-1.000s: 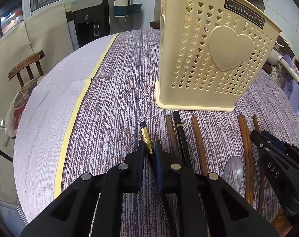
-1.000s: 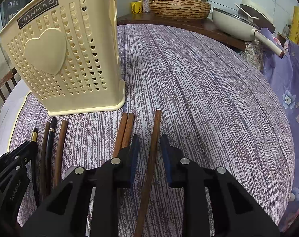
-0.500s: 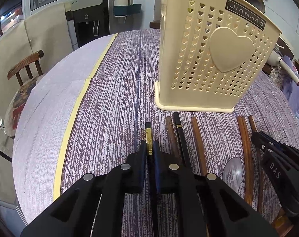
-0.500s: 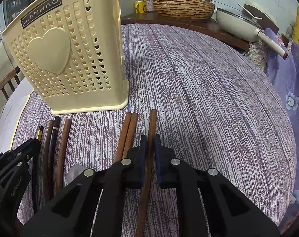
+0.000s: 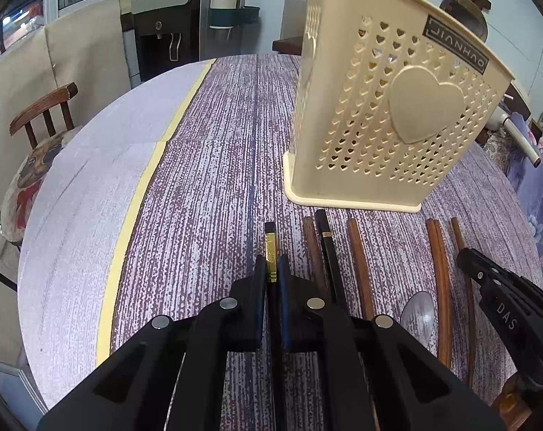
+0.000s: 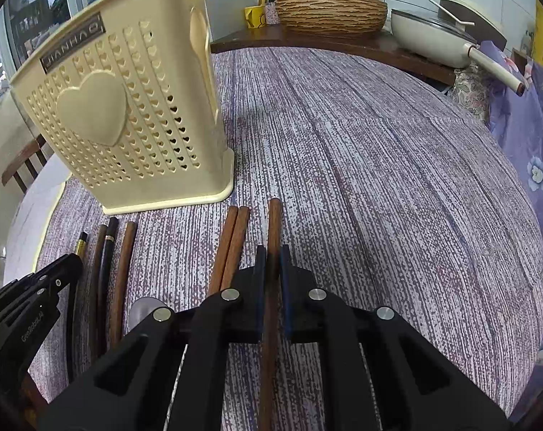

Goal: Organize utensils
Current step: 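Lift the black chopstick with the left tool while the right tool lifts the wooden chopstick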

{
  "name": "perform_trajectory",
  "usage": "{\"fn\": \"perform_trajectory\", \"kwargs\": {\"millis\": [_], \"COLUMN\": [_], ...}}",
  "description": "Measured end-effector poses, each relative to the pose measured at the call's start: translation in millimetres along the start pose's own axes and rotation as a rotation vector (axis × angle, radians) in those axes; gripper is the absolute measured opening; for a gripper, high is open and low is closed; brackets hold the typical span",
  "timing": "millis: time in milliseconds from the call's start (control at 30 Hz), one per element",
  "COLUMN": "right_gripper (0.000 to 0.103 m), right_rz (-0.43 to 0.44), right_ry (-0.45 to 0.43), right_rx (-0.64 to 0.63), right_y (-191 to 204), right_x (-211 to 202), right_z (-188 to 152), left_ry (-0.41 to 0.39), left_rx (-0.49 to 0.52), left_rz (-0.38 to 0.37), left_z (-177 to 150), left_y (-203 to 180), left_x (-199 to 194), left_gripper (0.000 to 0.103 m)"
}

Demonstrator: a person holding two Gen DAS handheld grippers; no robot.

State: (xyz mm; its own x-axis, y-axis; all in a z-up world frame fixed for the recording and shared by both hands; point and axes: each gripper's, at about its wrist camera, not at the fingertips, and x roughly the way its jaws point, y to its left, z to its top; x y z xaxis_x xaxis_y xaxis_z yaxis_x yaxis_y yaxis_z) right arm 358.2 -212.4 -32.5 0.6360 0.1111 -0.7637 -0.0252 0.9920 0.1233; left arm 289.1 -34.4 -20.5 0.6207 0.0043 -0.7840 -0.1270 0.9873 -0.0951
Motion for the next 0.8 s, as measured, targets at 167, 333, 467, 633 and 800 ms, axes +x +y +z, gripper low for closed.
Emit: {"fn": "perform_trajectory", "kwargs": {"millis": [167,333,467,633,800], "right_gripper": [0.008,0.008,0.008,0.007,0.007], "right_rz": [0.059,0.1,0.148,0.198,0.229], "right_ry": [-0.047,-0.111,-0.174,-0.224,-0.253], "right_rx": [0.02,0.022,0.008,-0.027,-0.043], "right_y": [-8.8,-13.5,-16.2,-17.7,-17.0], "right_x": [-20.6,-50.7,-83.7,-118.7,-143.6], "right_z": [3.6,6.4,10.8,14.8,16.0], "left_ry": [-0.037,-0.093,-0.142,-0.212,-0.262], "left_rx": [-0.01,-0.007,-0.004,0.012,0.033], "left_rz": [-0.035,-0.067,-0.094,-0.13,-0.154], "left_z": [3.8,9.2,13.9,19.6,23.5], "left_y": [3.7,4.6,5.6,5.0,4.5], "left_x": [-15.2,-39.5,-61.3,-92.4,-115.6], "left_gripper": [0.008,0.008,0.008,0.008,0.008]}}
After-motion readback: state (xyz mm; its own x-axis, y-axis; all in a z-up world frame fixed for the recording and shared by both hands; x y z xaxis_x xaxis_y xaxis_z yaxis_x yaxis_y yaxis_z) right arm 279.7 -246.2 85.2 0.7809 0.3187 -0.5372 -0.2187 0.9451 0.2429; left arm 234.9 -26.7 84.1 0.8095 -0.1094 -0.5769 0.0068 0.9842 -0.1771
